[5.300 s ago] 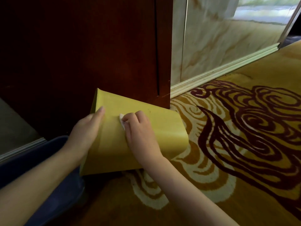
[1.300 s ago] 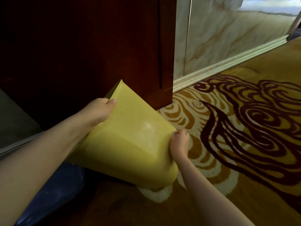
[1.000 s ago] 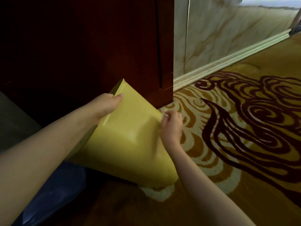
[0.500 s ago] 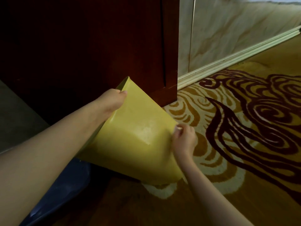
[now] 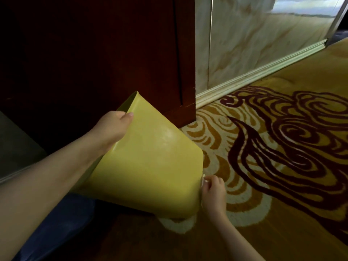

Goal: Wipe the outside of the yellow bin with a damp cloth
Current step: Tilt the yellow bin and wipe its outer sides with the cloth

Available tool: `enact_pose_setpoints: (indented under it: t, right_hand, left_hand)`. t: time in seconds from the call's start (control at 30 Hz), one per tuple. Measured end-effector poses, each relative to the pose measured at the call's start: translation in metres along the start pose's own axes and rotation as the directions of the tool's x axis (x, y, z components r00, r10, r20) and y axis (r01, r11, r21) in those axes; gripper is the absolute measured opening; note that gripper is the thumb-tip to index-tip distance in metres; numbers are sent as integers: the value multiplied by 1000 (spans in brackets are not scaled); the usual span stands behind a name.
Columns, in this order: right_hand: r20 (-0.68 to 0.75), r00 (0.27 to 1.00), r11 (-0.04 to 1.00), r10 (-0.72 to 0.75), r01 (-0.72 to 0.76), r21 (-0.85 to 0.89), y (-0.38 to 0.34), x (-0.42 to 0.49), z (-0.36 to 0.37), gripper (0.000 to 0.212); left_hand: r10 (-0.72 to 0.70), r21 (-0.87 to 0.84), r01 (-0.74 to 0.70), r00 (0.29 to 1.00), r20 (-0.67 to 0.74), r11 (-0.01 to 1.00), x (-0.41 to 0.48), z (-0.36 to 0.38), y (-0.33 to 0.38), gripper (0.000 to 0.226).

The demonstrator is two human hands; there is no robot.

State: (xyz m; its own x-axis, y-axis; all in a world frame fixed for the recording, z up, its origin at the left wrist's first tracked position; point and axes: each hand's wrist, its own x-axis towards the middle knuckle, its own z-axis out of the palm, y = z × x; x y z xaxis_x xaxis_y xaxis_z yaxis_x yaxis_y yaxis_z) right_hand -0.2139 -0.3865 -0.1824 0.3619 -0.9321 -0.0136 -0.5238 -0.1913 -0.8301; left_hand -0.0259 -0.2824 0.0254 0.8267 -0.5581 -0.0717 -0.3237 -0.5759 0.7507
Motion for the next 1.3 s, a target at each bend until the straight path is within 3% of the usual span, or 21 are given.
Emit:
enact_pose_setpoints:
  t: [0.1, 0.23, 0.37, 0.5, 0.6, 0.67, 0.77, 0.83, 0.93, 1.03, 1.17, 1.23, 1.3]
  right_hand:
    - [-109, 994, 999, 13, -7, 53, -9, 15, -13, 17]
    - [-276, 955, 979, -103, 147, 144, -51, 30, -32, 16]
    - [-418, 889, 933, -185, 292, 209, -85, 43, -53, 16]
    - [-291, 936, 933, -199, 272, 235, -109, 44, -55, 20]
    - [-194, 933, 922, -302, 338, 190, -118, 25, -47, 19]
    - [-202, 914, 907, -352, 386, 167, -121, 12, -46, 18]
    - [-192, 867, 867, -460, 485, 114, -128, -5, -44, 18]
    - [-176, 852, 849, -494, 516, 112, -127, -12, -42, 18]
    - [-141, 899, 892, -416, 433, 129, -99, -12, -42, 14]
    - [-111, 979, 981, -170, 179, 79, -47, -2, -44, 13]
    - [-81, 994, 998, 67, -67, 4, -1, 9, -46, 13]
    - [-97, 987, 992, 126, -123, 29, -4, 16, -53, 15]
    - [-174, 982, 993, 73, -55, 104, -27, 20, -61, 16]
  left_hand:
    - [118, -17, -119, 993, -21, 993, -15, -7, 3, 44]
    - [297, -27, -296, 954, 31, 955, -28, -22, -9, 26]
    - [253, -74, -243, 949, 190, 967, -27, -31, -31, 26]
    - [194, -89, -173, 908, 371, 981, -27, -46, -42, 25]
    - [157, -26, -165, 862, 482, 986, -23, -55, -34, 45]
    - [177, -9, -194, 875, 450, 981, -20, -50, -19, 35]
    - [268, -35, -269, 928, 258, 963, -16, -30, 7, 37]
    - [351, 59, -358, 930, 107, 932, -15, -16, 18, 29]
    - [395, 81, -393, 919, -3, 916, -20, -10, 17, 25]
    - [387, 61, -385, 921, -29, 921, -22, -17, 7, 25]
    - [373, -1, -373, 926, -53, 928, -24, -23, 1, 24]
    - [376, -7, -377, 925, -52, 926, -26, -23, 1, 23]
    - [376, -3, -377, 925, -62, 926, -27, -23, 1, 19]
